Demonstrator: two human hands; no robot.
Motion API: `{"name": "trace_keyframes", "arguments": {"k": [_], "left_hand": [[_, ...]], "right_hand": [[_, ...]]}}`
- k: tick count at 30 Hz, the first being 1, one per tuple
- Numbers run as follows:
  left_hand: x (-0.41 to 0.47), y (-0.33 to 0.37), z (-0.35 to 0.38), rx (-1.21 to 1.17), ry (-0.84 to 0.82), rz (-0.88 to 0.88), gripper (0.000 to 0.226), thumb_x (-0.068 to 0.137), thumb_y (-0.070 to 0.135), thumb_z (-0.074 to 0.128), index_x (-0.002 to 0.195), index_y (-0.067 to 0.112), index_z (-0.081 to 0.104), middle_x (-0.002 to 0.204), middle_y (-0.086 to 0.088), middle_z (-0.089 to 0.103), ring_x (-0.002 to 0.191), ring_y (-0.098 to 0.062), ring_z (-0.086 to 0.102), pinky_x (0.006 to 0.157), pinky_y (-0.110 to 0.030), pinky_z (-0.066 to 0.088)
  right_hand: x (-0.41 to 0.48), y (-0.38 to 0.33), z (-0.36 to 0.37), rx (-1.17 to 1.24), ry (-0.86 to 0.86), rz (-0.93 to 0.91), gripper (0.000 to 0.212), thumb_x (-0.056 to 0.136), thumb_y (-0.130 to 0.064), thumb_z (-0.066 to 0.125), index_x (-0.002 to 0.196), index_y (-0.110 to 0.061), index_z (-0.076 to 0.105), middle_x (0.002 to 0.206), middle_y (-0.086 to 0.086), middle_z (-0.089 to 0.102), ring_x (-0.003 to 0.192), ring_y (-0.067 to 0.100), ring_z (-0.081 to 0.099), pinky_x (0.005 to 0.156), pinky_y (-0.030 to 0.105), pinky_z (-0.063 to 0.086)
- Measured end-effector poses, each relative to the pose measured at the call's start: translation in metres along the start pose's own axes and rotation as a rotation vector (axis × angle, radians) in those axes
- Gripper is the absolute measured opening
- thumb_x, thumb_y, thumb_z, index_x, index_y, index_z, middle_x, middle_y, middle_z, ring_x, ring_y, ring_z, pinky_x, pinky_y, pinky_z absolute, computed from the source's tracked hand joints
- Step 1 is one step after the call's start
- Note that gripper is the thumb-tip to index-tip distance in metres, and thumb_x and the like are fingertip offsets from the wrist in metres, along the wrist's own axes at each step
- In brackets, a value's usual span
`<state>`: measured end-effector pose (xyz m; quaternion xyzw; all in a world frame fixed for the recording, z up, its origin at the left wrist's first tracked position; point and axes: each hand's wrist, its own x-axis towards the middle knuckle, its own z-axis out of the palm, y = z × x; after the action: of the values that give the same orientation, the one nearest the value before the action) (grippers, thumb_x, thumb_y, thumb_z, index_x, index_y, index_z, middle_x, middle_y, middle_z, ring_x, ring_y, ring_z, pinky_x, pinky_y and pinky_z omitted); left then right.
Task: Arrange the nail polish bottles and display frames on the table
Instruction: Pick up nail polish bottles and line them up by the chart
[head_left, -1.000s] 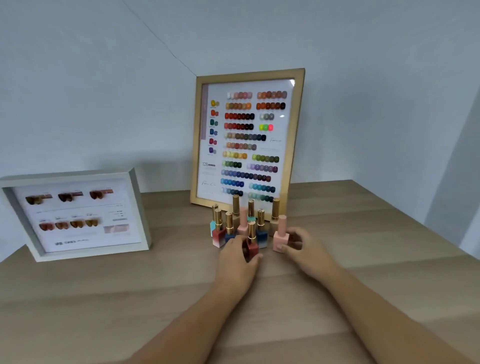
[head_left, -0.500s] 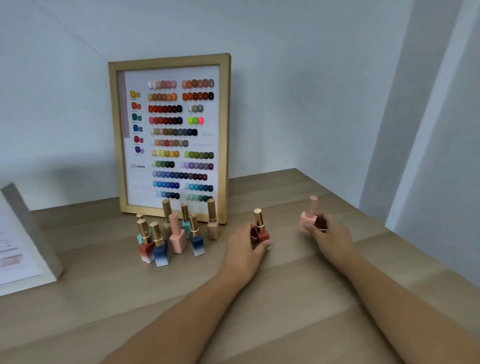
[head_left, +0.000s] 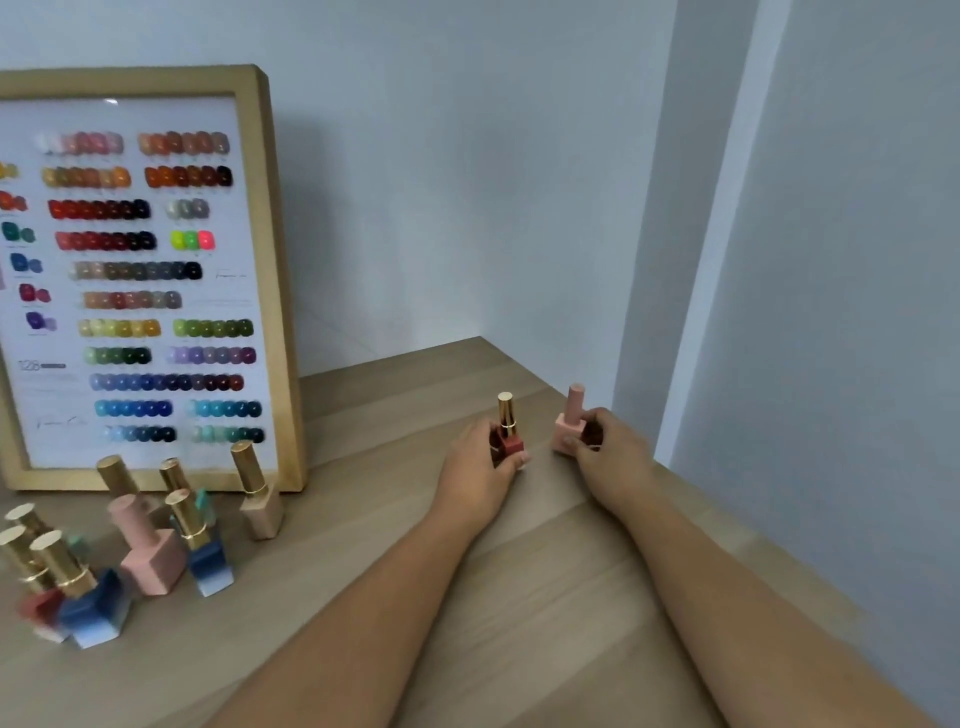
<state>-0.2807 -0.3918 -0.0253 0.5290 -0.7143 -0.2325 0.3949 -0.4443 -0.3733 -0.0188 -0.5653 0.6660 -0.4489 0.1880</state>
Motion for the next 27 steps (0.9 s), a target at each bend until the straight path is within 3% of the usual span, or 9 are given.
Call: {"name": "trace_keyframes", "arguments": {"k": [8,11,13,16,18,21,23,25,27], "left_hand": [[0.001,0.0,0.001,-0.012,0.008,-0.036,0.038,0.077,0.026,0.072,0.11,0.018,0.056,0.099,0.002,0.062,0.089,-0.017,0.06,0.082,-0.034,0.049],[-0.008,0.004,-0.004,-0.027,0.04,-0.088,0.055,0.076,0.03,0.073,0.122,0.021,0.047,0.103,0.004,0.055,0.09,-0.014,0.058,0.082,-0.031,0.048],[-0.02,0.005,-0.011,-0.068,0.073,-0.102,0.056,0.075,0.032,0.074,0.122,0.023,0.045,0.105,0.005,0.053,0.087,-0.01,0.056,0.078,-0.026,0.046],[-0.048,0.002,-0.032,-0.075,0.157,-0.064,0.042,0.077,0.029,0.072,0.113,0.025,0.049,0.1,0.009,0.054,0.084,-0.004,0.052,0.073,-0.019,0.042],[-0.069,-0.002,-0.054,-0.027,0.207,-0.002,0.031,0.08,0.025,0.069,0.105,0.027,0.051,0.093,0.01,0.055,0.081,-0.003,0.052,0.068,-0.016,0.041],[-0.1,-0.007,-0.089,0.085,0.251,0.051,0.024,0.082,0.022,0.066,0.097,0.033,0.05,0.082,0.014,0.056,0.076,0.001,0.054,0.061,-0.011,0.042],[-0.12,-0.012,-0.112,0.108,0.3,0.07,0.023,0.082,0.019,0.066,0.092,0.033,0.051,0.077,0.015,0.056,0.077,0.004,0.055,0.063,-0.008,0.044],[-0.139,-0.019,-0.138,0.136,0.37,0.081,0.022,0.081,0.016,0.066,0.088,0.032,0.053,0.075,0.015,0.056,0.082,0.007,0.054,0.068,-0.004,0.042],[-0.156,-0.03,-0.161,0.16,0.45,0.064,0.024,0.081,0.015,0.066,0.084,0.034,0.053,0.076,0.014,0.058,0.081,0.009,0.054,0.07,-0.004,0.042]], "right_hand": [[0.002,0.003,0.003,-0.026,0.001,-0.03,0.029,0.081,-0.02,0.068,0.109,-0.019,0.061,0.104,0.0,0.065,0.083,0.01,0.054,0.076,0.02,0.037],[-0.003,-0.002,0.0,0.022,0.019,-0.014,0.044,0.08,-0.028,0.069,0.121,-0.016,0.056,0.114,-0.003,0.06,0.097,0.012,0.054,0.083,0.023,0.04],[-0.013,-0.006,-0.005,0.082,0.114,-0.028,0.04,0.083,-0.03,0.065,0.118,-0.014,0.055,0.114,-0.002,0.058,0.104,0.015,0.053,0.089,0.027,0.041],[-0.036,-0.014,-0.008,-0.027,0.359,-0.274,0.019,0.086,-0.016,0.06,0.103,-0.007,0.058,0.103,0.007,0.06,0.101,0.026,0.052,0.087,0.028,0.038],[-0.053,-0.028,-0.003,-0.099,0.441,-0.48,0.011,0.082,-0.011,0.059,0.092,-0.006,0.059,0.09,0.008,0.06,0.091,0.023,0.05,0.082,0.025,0.036],[-0.075,-0.062,0.019,-0.072,0.362,-0.629,0.007,0.079,-0.006,0.062,0.086,-0.008,0.058,0.08,0.003,0.057,0.08,0.018,0.05,0.098,0.017,0.032],[-0.092,-0.088,0.039,0.013,0.256,-0.668,0.012,0.079,-0.006,0.064,0.087,-0.012,0.058,0.08,-0.003,0.055,0.077,0.011,0.051,0.087,0.008,0.032],[-0.111,-0.114,0.063,0.116,0.131,-0.682,0.015,0.081,-0.011,0.063,0.09,-0.02,0.056,0.082,-0.011,0.052,0.077,0.0,0.047,0.074,0.01,0.036],[-0.124,-0.131,0.085,0.174,-0.002,-0.657,0.014,0.083,-0.017,0.062,0.093,-0.026,0.056,0.084,-0.014,0.053,0.08,-0.003,0.049,0.07,0.01,0.037]]}}
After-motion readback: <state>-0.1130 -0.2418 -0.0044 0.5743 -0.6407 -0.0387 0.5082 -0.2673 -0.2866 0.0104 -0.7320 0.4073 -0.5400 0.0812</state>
